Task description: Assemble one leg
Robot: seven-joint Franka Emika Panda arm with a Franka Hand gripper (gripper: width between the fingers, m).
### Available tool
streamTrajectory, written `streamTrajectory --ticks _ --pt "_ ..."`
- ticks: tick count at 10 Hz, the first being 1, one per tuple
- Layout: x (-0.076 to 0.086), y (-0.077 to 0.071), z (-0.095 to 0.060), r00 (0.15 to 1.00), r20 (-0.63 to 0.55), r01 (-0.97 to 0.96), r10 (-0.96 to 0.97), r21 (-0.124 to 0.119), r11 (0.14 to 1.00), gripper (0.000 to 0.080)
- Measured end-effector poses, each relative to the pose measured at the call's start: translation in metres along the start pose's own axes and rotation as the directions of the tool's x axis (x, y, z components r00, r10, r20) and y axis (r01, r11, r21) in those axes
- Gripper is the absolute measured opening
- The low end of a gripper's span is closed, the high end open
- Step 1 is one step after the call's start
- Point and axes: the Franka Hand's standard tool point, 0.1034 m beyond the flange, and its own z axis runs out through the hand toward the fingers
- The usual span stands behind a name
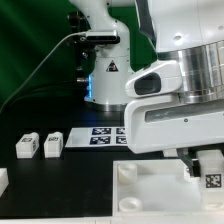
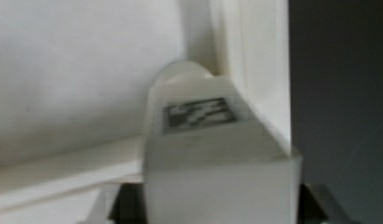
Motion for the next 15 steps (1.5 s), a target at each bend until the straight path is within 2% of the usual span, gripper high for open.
streamTrajectory --ticks 2,3,4,6,8,9,10,12,13,14,15 --pt "0.001 0.002 0.000 0.981 0.001 -0.193 0.193 0.001 0.981 0.0294" --pt "0.001 0.003 0.000 0.939 0.002 -0.345 0.345 0.001 0.939 0.0294" --pt "0.000 0.005 0.001 0.856 0.001 -0.517 0.517 -0.005 0.856 0.0294" --pt "-0.001 0.007 0.001 0.648 0.007 -0.762 0.762 -0.017 0.648 0.0294" --pt "-0.004 0.009 0.001 0.278 0.050 -0.960 0.959 -0.015 0.279 0.0294" --pt "-0.006 0.008 0.002 0.151 0.060 -0.988 0.987 -0.023 0.152 0.0294" --pt "-0.007 0.007 0.002 0.102 0.060 -0.994 0.993 -0.027 0.104 0.0294" --pt "-0.007 0.007 0.003 0.143 0.061 -0.989 0.988 -0.025 0.145 0.0302" --pt "-0.008 0.005 0.003 0.206 0.059 -0.978 0.977 -0.023 0.207 0.0479" --pt "-0.012 -0.001 0.005 0.359 0.048 -0.932 0.932 -0.020 0.361 0.0611" --pt "-0.015 -0.006 0.006 0.526 0.045 -0.850 0.849 -0.017 0.527 0.0611"
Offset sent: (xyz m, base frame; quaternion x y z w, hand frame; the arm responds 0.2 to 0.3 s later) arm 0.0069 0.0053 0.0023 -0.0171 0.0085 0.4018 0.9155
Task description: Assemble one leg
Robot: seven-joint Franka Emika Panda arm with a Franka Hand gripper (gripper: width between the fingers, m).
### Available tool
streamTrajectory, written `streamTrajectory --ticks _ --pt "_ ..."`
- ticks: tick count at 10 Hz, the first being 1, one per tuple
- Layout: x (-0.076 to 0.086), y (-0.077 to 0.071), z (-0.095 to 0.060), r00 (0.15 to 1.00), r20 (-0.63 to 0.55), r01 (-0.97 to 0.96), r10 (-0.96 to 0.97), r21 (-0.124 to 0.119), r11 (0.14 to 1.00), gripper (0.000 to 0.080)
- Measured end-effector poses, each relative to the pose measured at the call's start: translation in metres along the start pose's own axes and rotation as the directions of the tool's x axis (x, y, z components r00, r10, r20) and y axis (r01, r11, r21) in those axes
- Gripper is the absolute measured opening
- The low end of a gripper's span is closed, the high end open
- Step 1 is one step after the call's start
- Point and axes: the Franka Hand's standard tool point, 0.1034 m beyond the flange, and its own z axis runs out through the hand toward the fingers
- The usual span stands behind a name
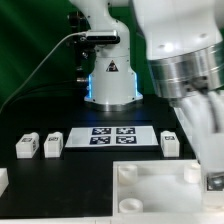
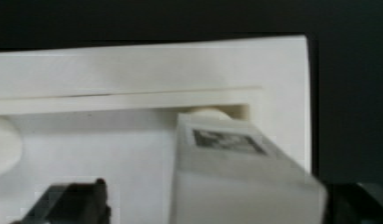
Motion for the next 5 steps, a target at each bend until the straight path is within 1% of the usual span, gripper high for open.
streamTrajectory --ticks 1,2,4,5 --pt "-0.0030 -0.0002 0.0003 0.981 -0.009 0.192 -0.192 -0.015 0.981 0.0638" --pt "-0.0090 0.0004 -0.0008 0.918 -0.004 0.395 -0.396 -0.048 0.917 0.0648" --pt "-0.0074 -0.0002 -0.0007 0.841 0.001 0.541 -0.541 -0.047 0.840 0.0648" --pt "-0.0055 0.0004 -0.0013 0.732 0.007 0.681 -0.681 -0.062 0.730 0.0648"
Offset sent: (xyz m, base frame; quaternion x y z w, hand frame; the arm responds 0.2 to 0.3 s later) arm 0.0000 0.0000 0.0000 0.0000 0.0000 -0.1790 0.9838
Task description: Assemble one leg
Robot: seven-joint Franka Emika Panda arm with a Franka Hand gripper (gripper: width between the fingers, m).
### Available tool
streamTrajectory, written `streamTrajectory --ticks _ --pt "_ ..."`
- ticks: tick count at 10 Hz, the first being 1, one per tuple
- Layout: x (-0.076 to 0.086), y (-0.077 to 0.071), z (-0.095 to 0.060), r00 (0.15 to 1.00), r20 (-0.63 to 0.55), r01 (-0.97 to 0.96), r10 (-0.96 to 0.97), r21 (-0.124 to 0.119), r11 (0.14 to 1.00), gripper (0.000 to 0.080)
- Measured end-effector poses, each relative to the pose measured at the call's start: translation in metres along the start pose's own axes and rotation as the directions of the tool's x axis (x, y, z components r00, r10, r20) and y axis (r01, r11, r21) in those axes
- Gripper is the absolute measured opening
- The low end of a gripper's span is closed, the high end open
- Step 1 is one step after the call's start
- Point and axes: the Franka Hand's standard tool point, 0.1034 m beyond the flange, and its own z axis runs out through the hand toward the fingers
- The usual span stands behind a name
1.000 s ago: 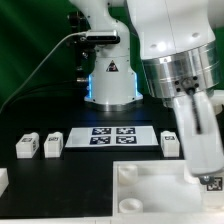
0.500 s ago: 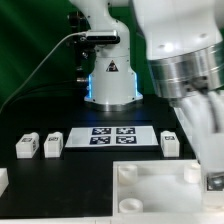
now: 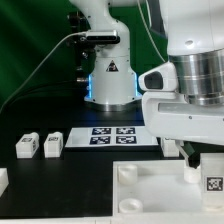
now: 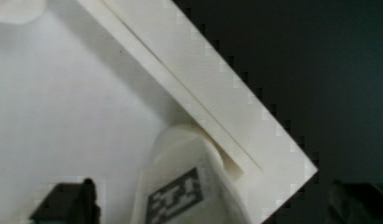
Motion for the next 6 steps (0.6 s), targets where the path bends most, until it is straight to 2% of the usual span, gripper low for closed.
streamTrajectory --ticks 1,2,3,4,5,6 --pt "0.0029 0.0013 -0.0022 0.987 -0.001 0.163 -0.163 -0.033 0.986 0.0648" --pt "0.0064 0.0008 -0.0027 0.951 -0.002 0.310 -0.310 -0.044 0.950 0.0648" --pt "0.0084 0.0035 -0.0007 0.896 0.005 0.443 -0.443 -0.044 0.895 0.0648" --pt "0.0122 0.0062 0.0004 0.872 -0.002 0.489 -0.489 -0.044 0.871 0.0648" --pt "0.0118 0.0056 0.0003 0.900 -0.005 0.435 -0.435 -0.042 0.900 0.0648" --pt "0.0119 0.0058 0.0004 0.897 -0.004 0.442 -0.443 -0.043 0.896 0.0522"
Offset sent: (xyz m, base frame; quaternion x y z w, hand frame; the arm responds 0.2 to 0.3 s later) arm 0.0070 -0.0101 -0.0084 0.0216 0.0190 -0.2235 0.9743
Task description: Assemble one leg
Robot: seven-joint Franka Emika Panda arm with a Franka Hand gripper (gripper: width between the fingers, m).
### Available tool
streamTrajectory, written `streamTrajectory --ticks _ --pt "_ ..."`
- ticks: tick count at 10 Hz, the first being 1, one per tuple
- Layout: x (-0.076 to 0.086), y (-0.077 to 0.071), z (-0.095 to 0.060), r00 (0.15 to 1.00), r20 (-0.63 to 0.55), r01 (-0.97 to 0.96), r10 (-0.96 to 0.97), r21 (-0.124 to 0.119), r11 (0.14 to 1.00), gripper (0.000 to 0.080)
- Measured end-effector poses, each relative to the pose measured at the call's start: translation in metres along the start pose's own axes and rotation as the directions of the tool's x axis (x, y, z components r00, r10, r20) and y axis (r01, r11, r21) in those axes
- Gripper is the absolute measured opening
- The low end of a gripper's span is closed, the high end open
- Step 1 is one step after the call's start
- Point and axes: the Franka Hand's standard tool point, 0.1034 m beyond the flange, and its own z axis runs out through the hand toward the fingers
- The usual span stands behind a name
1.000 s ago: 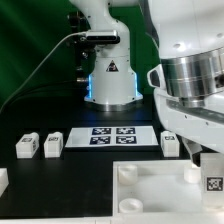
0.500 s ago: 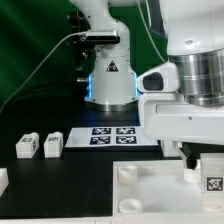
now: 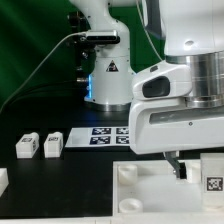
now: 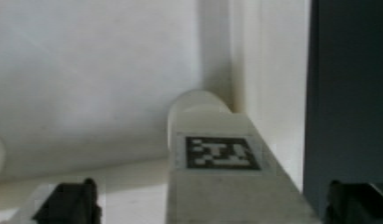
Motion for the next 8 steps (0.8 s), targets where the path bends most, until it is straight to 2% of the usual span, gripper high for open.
streamTrajectory --ticks 1,2,3,5,6,7,8 --pt "-0.0001 -0.0007 0.0001 0.999 0.001 -0.045 0.045 0.004 0.999 0.0522" --pt "-0.0005 -0.0019 0.0002 0.987 0.002 -0.159 0.159 0.007 0.987 0.0381" --pt "-0.0005 -0.0020 0.0002 0.976 0.003 -0.216 0.216 0.007 0.976 0.0290" --pt "0.0004 -0.0017 -0.0004 0.894 0.007 -0.447 0.447 0.013 0.894 0.0291" --pt "0.0014 -0.0014 -0.0014 0.819 0.015 -0.574 0.574 0.020 0.818 0.0291" --pt "0.0014 -0.0018 -0.0015 0.665 0.020 -0.747 0.747 0.017 0.664 0.0291" --pt "0.0007 -0.0036 -0.0011 0.457 0.025 -0.890 0.889 0.013 0.456 0.0291"
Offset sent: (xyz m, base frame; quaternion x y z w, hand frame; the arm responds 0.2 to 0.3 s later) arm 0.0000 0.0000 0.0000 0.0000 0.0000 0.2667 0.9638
